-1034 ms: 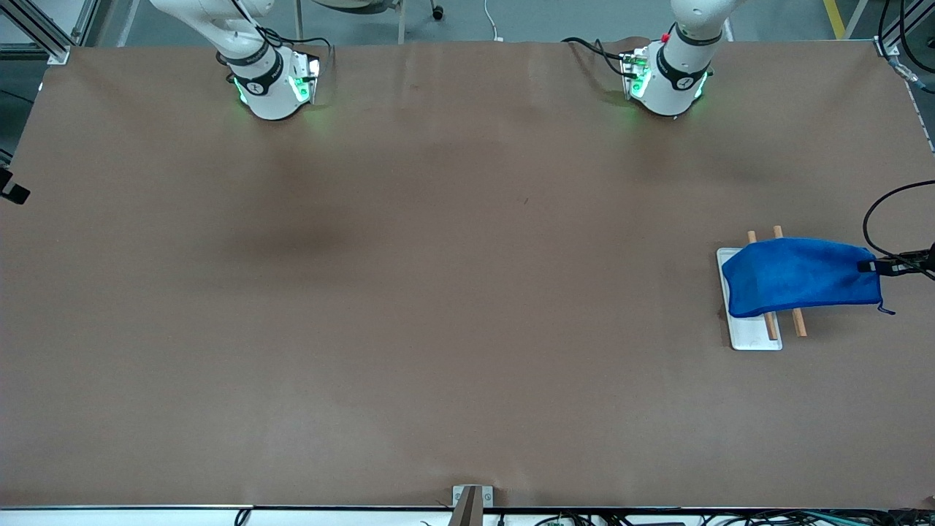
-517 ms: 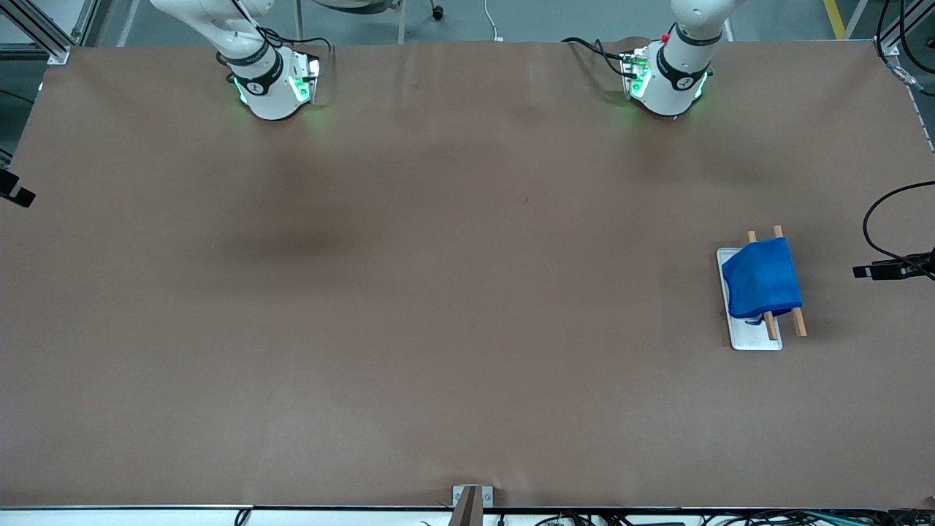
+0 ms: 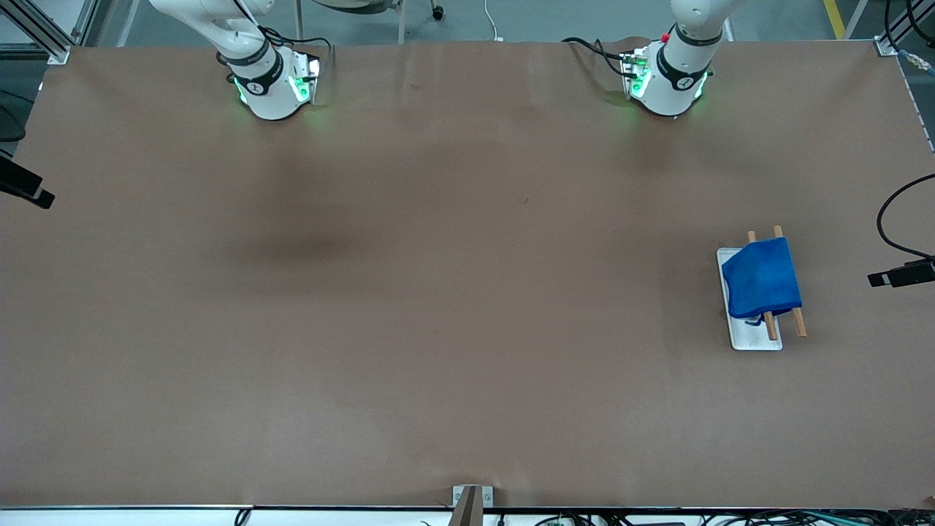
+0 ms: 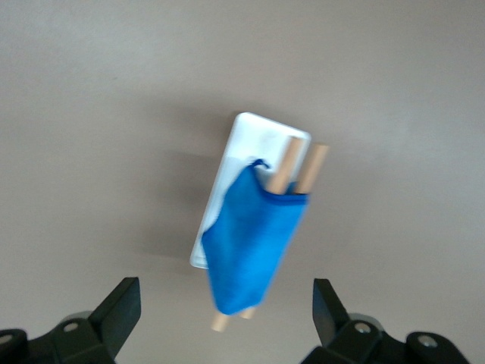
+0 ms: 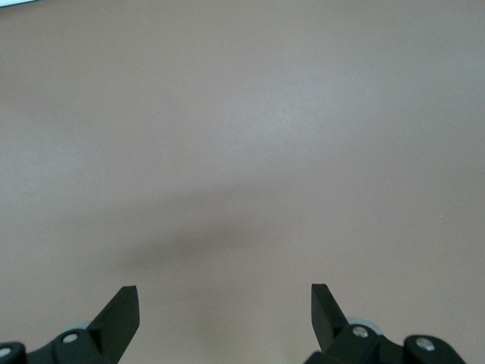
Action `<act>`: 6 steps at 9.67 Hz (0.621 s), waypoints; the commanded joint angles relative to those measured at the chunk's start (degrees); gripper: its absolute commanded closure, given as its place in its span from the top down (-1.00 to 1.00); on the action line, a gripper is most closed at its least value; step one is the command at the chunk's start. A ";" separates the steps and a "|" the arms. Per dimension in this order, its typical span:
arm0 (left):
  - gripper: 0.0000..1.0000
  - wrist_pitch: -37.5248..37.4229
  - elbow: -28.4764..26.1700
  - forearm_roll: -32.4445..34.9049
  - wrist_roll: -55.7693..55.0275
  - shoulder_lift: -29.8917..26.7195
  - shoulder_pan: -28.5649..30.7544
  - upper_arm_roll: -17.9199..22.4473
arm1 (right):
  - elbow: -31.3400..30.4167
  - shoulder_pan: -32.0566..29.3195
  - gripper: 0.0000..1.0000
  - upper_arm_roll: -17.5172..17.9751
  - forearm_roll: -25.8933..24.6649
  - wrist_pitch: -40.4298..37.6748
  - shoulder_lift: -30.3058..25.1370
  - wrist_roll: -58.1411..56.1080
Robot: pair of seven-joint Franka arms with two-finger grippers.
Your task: Right arm passes towel to left arm to hang
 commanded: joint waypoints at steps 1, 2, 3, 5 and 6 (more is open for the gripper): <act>1.00 -1.11 -1.92 1.61 -3.59 -2.62 -0.07 -4.50 | -0.26 -0.59 1.00 0.06 -0.87 0.38 -0.43 0.57; 1.00 -1.73 -1.92 1.61 -5.52 -4.19 -0.07 -6.61 | -0.35 -1.55 1.00 -0.02 -0.69 0.29 -0.43 0.57; 1.00 -2.70 -1.92 1.61 -6.49 -5.78 -0.07 -8.46 | -0.44 -1.65 1.00 -0.02 -0.69 0.21 -0.43 0.57; 1.00 -3.32 -1.92 1.61 -8.52 -8.94 -0.07 -12.24 | -0.44 -1.56 1.00 -0.02 -0.69 0.20 -0.43 0.57; 1.00 -3.84 -1.92 1.61 -8.44 -10.43 -0.07 -13.04 | -0.44 -1.65 1.00 -0.02 -0.69 0.20 -0.34 0.57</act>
